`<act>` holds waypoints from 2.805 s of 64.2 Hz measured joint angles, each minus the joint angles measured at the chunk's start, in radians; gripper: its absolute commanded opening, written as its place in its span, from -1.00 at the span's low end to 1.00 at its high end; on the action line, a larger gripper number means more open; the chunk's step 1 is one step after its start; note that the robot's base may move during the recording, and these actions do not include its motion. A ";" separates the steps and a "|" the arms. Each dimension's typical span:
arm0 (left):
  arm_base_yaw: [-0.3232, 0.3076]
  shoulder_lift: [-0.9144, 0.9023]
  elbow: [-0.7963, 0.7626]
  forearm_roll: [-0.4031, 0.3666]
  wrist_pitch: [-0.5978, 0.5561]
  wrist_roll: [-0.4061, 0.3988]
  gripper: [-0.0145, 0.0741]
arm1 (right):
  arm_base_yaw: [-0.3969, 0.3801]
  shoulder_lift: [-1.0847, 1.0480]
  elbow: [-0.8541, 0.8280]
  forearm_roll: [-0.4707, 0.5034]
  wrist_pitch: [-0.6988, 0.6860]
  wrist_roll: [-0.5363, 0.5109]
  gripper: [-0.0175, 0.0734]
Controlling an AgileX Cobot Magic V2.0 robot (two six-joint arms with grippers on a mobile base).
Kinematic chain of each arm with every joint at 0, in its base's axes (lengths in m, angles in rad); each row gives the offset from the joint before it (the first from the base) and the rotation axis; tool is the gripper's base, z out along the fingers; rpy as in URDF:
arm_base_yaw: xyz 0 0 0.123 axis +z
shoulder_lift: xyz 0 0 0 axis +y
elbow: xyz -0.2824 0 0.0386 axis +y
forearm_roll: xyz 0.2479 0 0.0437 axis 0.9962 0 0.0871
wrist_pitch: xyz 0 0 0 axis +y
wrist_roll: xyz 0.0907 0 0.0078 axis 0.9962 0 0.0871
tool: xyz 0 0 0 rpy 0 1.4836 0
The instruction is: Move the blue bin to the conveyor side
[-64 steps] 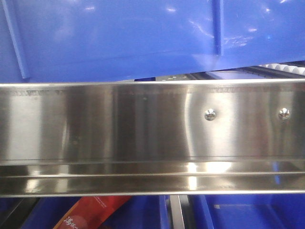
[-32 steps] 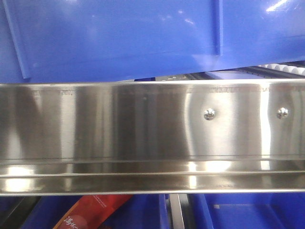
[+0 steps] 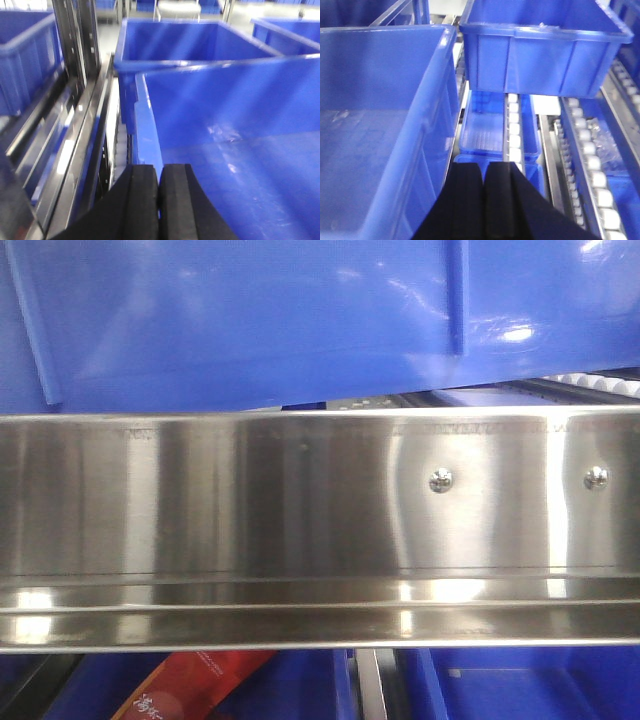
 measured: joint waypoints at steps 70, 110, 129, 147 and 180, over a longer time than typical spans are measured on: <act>0.000 0.612 -0.543 0.008 0.393 -0.072 -0.71 | 0.220 0.581 -0.544 -0.229 0.206 0.169 -0.21; 0.000 0.616 -0.545 0.008 0.416 -0.072 -0.71 | 0.220 0.664 -0.544 -0.181 0.206 0.152 0.06; 0.000 0.616 -0.545 0.008 0.418 -0.072 -0.71 | 0.220 0.664 -0.544 -0.181 0.206 0.166 0.06; 0.000 0.616 -0.545 0.008 0.418 -0.072 -0.71 | 0.220 0.664 -0.495 -0.180 0.208 0.168 0.06; 0.000 0.616 -0.545 0.008 0.418 -0.072 -0.71 | 0.220 0.664 -0.491 -0.180 0.208 0.168 0.06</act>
